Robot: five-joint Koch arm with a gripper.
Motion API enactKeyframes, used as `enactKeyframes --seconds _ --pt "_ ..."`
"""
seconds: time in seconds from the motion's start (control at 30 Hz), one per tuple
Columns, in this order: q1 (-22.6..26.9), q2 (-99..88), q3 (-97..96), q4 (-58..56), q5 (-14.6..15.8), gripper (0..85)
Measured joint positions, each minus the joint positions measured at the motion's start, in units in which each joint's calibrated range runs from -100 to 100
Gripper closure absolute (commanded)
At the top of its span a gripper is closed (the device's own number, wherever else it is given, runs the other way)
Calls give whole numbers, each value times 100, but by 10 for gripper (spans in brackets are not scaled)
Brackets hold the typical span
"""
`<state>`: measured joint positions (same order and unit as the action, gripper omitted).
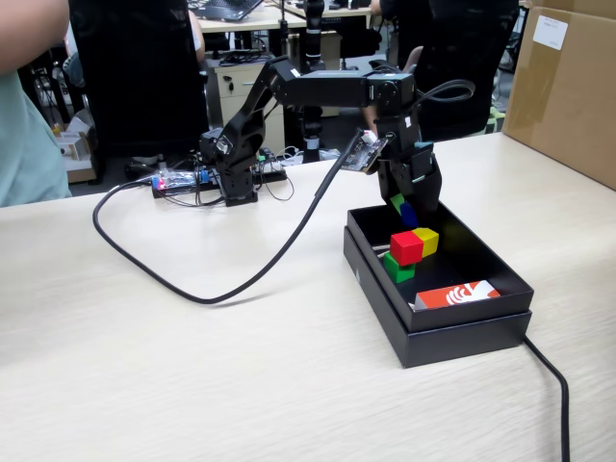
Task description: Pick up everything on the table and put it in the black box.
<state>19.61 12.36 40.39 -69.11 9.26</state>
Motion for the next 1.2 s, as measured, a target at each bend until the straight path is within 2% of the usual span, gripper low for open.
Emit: enactKeyframes --seconds 0.1,0.2,0.27,0.4,0.47,0.6,0.67,0.83,1.2 --pt "0 104 0 0 24 616" --pt "0 181 -18 0 29 593" --pt "0 181 -73 0 34 505" --pt "0 181 -119 8 34 499" --pt "0 168 -119 8 34 447" --pt "0 -324 -201 0 34 446" --pt "5 -777 -228 -70 34 407" --pt "-127 -1968 -347 -70 29 394" --pt "-899 -4298 -1643 -77 -313 364"
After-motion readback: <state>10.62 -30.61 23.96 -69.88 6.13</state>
